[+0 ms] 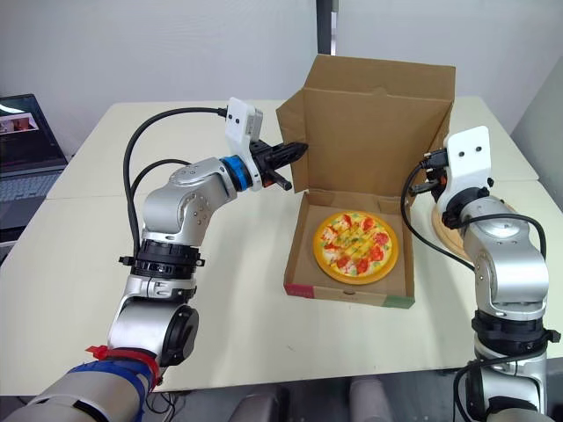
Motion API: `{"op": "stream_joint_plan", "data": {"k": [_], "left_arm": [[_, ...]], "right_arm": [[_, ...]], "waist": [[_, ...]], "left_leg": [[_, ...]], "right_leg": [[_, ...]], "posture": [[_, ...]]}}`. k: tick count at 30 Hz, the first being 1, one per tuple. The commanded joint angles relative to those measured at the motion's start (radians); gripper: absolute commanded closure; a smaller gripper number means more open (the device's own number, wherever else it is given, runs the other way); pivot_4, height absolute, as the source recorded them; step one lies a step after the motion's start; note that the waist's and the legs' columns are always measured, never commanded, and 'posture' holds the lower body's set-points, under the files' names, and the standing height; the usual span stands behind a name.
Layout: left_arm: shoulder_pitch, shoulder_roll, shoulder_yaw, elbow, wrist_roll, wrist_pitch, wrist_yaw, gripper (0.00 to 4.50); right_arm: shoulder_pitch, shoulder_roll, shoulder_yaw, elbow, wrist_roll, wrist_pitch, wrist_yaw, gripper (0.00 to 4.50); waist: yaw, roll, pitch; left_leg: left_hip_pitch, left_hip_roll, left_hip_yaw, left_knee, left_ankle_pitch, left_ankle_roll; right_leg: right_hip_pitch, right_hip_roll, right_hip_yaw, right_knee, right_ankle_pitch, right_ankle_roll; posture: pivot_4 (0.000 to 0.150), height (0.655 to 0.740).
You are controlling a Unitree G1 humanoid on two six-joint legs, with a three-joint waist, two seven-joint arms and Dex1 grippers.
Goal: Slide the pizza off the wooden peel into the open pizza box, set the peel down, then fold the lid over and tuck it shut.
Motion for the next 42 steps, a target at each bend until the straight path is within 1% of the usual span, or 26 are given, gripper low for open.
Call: {"op": "stream_joint_plan", "data": {"k": [1, 10, 16, 21, 24, 28, 30, 37, 42], "left_arm": [[0.015, -0.051, -0.008, -0.087, -0.042, 0.021, 0.032, 4.5], [0.138, -0.147, 0.04, -0.233, -0.108, 0.099, 0.151, 4.5], [0.143, -0.176, 0.038, -0.253, -0.116, 0.096, 0.206, 4.5], [0.11, -0.183, 0.005, -0.232, -0.052, 0.02, 0.256, 4.5], [0.105, -0.175, -0.031, -0.215, 0.004, -0.065, 0.252, 4.5], [0.119, -0.182, -0.038, -0.207, 0.031, -0.119, 0.26, 4.5], [0.146, -0.177, -0.06, -0.215, 0.063, -0.172, 0.257, 4.5], [0.198, -0.238, -0.083, -0.229, 0.117, -0.259, 0.335, 4.5], [0.246, -0.277, -0.143, -0.253, 0.146, -0.293, 0.335, 4.5]], "right_arm": [[-0.005, 0.013, 0.011, -0.08, 0.028, 0.006, 0.005, 4.48], [0.027, 0.004, 0.004, -0.104, 0.038, -0.005, 0.037, 4.48], [0.039, 0.0, 0.004, -0.104, 0.038, -0.017, 0.05, 4.48], [0.011, 0.004, -0.002, -0.093, 0.047, 0.003, 0.054, 4.48], [-0.002, 0.007, -0.001, -0.091, 0.058, 0.022, 0.056, 4.48], [-0.009, 0.014, -0.002, -0.093, 0.069, 0.038, 0.052, 4.48], [-0.008, 0.015, 0.002, -0.092, 0.069, 0.038, 0.047, 4.48], [-0.016, 0.015, 0.012, -0.074, 0.061, 0.028, 0.046, 4.48], [-0.014, 0.006, 0.012, -0.061, 0.07, 0.019, 0.067, 4.48]], "waist": [[0.001, 0.0, 0.0], [0.003, 0.0, 0.0], [0.003, 0.0, 0.0], [0.003, 0.0, 0.0], [0.003, 0.0, 0.0], [0.002, 0.0, 0.0], [0.002, 0.0, 0.0], [0.003, 0.0, 0.0], [0.003, 0.0, 0.0]], "left_leg": [[0.0, 0.0, 0.0, 0.0, 0.001, -0.001], [0.0, 0.0, 0.0, 0.0, 0.001, -0.002], [0.003, 0.0, 0.0, 0.0, 0.0, -0.001], [0.009, 0.0, 0.0, 0.0, 0.0, 0.0], [0.01, 0.0, 0.001, 0.0, 0.0, 0.0], [0.01, 0.0, 0.001, 0.0, 0.0, 0.0], [0.01, 0.0, 0.001, 0.0, 0.0, 0.0], [0.01, 0.0, 0.001, 0.0, 0.0, 0.0], [0.01, 0.0, 0.001, 0.0, 0.0, 0.0]], "right_leg": [[0.0, 0.0, 0.0, 0.0, 0.0, 0.0], [0.0, 0.0, 0.0, -0.001, 0.0, 0.0], [0.003, 0.0, 0.0, 0.0, 0.0, 0.0], [0.008, 0.0, 0.0, -0.001, 0.0, 0.0], [0.009, 0.0, 0.0, -0.001, 0.0, 0.0], [0.008, 0.001, 0.001, -0.001, 0.0, 0.0], [0.008, 0.001, 0.001, -0.001, 0.0, 0.0], [0.008, 0.001, 0.001, -0.001, 0.0, 0.0], [0.009, 0.001, 0.001, -0.001, 0.0, 0.0]], "posture": [[0.15, 0.7341], [0.15, 0.7341], [0.15, 0.7341], [0.15, 0.7341], [0.15, 0.7341], [0.15, 0.7341], [0.15, 0.7341], [0.15, 0.7341], [0.15, 0.7341]]}}
